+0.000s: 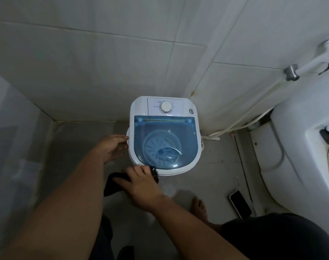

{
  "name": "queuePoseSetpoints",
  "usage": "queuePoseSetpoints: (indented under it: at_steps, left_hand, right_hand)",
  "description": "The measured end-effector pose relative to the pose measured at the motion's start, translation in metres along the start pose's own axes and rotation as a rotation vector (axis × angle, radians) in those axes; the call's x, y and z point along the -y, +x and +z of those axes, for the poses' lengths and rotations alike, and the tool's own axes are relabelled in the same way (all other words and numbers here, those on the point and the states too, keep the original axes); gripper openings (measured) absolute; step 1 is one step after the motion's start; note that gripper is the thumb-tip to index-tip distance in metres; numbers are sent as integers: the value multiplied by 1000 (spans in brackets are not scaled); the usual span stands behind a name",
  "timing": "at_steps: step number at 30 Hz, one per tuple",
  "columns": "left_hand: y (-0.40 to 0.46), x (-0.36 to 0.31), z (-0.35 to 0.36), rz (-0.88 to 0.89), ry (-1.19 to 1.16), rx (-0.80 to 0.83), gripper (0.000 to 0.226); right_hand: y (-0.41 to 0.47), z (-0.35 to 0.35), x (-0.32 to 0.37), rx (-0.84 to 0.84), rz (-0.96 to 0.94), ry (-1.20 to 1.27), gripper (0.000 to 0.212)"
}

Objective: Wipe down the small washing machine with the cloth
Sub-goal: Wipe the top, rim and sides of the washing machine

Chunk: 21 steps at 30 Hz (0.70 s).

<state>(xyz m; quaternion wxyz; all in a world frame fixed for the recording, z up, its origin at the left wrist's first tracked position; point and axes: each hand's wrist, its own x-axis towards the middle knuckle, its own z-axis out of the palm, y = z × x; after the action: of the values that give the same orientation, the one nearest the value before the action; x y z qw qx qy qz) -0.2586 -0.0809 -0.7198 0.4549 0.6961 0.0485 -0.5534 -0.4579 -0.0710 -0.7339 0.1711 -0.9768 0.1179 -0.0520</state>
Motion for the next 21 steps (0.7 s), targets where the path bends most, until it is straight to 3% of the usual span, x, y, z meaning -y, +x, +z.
queuePoseSetpoints:
  at_steps: [2, 5, 9, 12, 17, 21]
  left_hand:
    - [1, -1, -2, -5, 6, 9, 12]
    - [1, -2, -1, 6, 18, 14, 11]
    - [0, -1, 0, 16, 22, 23, 19]
    - [1, 0, -2, 15, 24, 17, 19]
    - [0, -1, 0, 8, 15, 6, 26]
    - [-2, 0, -4, -68, -70, 71, 35]
  right_hand:
    - [-4, -11, 0, -16, -55, 54, 49]
    - [-20, -42, -27, -214, 16, 100, 53]
    - [-36, -77, -111, -467, 567, 64, 50]
    - [-32, -69, -126, -464, 860, -20, 47]
    - [2, -25, -49, -359, 615, -62, 51]
    - [16, -29, -35, -297, 317, 139, 50]
